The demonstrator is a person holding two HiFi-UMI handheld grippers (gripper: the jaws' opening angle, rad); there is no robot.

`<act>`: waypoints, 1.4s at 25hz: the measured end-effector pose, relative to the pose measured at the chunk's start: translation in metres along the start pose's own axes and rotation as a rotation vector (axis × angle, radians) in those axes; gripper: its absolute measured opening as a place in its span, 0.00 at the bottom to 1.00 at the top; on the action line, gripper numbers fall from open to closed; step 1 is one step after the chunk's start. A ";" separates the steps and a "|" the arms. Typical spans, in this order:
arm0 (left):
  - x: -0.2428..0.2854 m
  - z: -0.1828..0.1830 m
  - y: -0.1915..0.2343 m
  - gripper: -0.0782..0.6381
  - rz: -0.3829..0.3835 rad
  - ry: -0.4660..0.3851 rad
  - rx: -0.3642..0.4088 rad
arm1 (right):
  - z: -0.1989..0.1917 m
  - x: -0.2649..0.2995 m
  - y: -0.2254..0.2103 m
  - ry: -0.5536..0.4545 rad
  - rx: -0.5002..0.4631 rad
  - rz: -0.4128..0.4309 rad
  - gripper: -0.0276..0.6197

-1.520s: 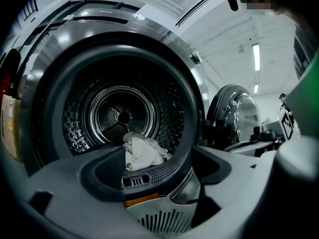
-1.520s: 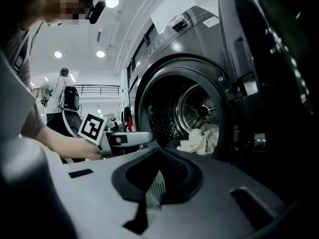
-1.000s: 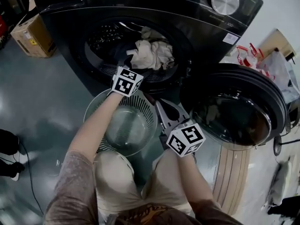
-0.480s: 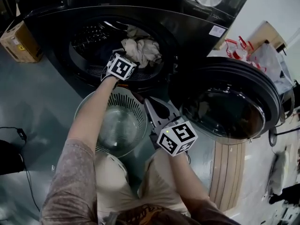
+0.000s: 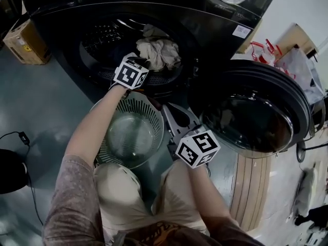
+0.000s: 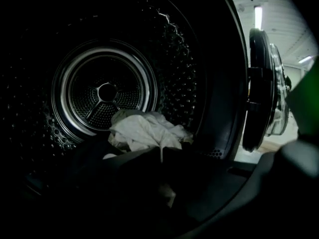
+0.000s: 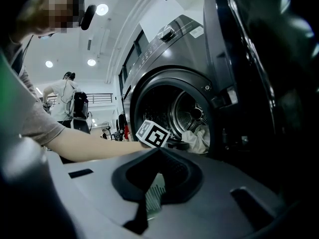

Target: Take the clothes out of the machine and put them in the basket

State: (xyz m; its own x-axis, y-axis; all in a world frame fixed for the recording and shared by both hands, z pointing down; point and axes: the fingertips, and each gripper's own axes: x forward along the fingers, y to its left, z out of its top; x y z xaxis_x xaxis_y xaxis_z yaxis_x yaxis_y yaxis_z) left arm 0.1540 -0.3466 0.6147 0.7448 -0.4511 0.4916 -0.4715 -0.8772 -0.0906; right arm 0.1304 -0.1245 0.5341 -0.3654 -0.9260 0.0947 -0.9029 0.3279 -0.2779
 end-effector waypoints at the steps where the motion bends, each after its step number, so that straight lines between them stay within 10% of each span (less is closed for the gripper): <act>1: -0.007 0.001 -0.005 0.13 -0.010 -0.012 -0.009 | 0.000 -0.001 -0.001 0.000 0.003 -0.001 0.04; 26: -0.213 -0.034 -0.094 0.14 -0.071 -0.084 -0.099 | -0.017 0.018 0.011 0.036 -0.004 0.088 0.04; 31: -0.206 -0.016 -0.084 0.53 -0.026 -0.152 -0.104 | -0.015 0.012 0.015 0.039 -0.035 0.089 0.04; 35: -0.176 -0.001 -0.076 0.64 -0.035 -0.166 -0.092 | -0.012 0.010 0.012 0.030 -0.039 0.075 0.04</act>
State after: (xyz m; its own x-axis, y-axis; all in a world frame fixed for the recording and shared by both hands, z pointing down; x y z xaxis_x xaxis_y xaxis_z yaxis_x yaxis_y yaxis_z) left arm 0.0584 -0.1999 0.5354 0.8255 -0.4484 0.3428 -0.4797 -0.8774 0.0075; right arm 0.1132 -0.1276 0.5433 -0.4389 -0.8926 0.1037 -0.8805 0.4041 -0.2479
